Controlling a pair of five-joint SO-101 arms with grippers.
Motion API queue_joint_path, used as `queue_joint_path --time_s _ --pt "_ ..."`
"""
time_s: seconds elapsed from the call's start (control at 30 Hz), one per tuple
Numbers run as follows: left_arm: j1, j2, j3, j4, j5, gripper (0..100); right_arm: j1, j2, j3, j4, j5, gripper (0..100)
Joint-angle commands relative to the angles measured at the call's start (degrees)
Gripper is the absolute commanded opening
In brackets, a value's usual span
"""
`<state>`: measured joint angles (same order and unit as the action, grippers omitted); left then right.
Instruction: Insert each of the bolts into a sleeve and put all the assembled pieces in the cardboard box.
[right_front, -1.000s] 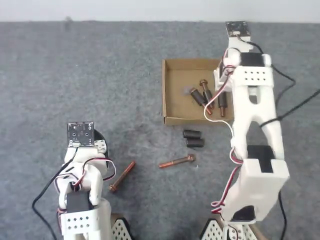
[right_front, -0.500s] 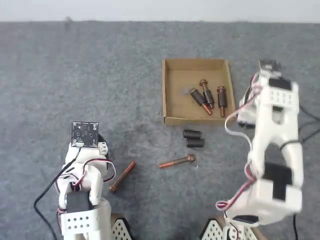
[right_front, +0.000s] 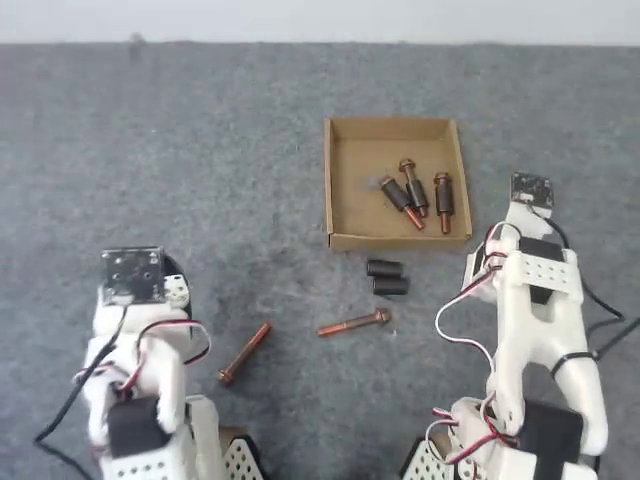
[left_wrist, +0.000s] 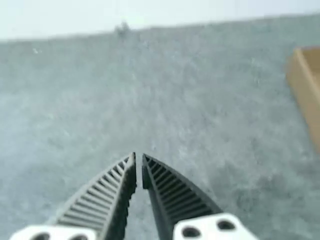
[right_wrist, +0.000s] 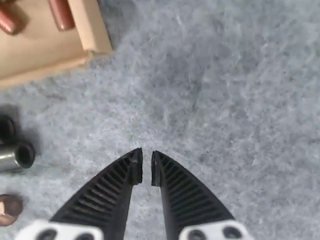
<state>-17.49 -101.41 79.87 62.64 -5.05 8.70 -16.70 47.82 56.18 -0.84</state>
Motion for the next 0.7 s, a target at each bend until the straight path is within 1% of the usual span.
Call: queue_joint_path --time_s 0.0,0.1,0.17,0.33,0.4,0.47,0.57,0.6,0.67 --pt "0.6 9.1 -15.3 6.4 -0.3 2 0.6 -3.1 -0.1 -1.2 1.1 0.7" --pt "1.1 21.9 -23.6 10.9 -0.3 3 0.6 -3.1 0.0 -1.3 1.2 0.7" --pt "2.5 31.7 -29.9 15.5 -0.3 3 0.6 -3.1 0.0 -1.3 1.2 0.7" --pt "10.6 54.5 -43.8 29.7 -0.6 3 0.6 -3.1 0.1 -1.3 1.2 0.8" --pt "14.6 62.6 -47.2 33.1 -0.6 3 0.6 -3.1 0.1 -1.3 1.3 0.8" --pt "17.7 69.9 -48.3 35.0 -0.6 3 0.6 -3.1 0.1 -1.5 1.3 0.8" --pt "20.8 78.5 -48.3 34.6 -0.8 2 0.6 -3.1 0.8 -2.9 1.5 0.9" --pt "21.5 80.3 -48.1 33.8 -1.4 2 0.6 -3.1 0.9 -3.1 2.2 0.9" --pt "22.3 81.7 -47.4 32.1 -4.8 2 0.6 -3.1 1.2 -3.4 3.2 0.8"
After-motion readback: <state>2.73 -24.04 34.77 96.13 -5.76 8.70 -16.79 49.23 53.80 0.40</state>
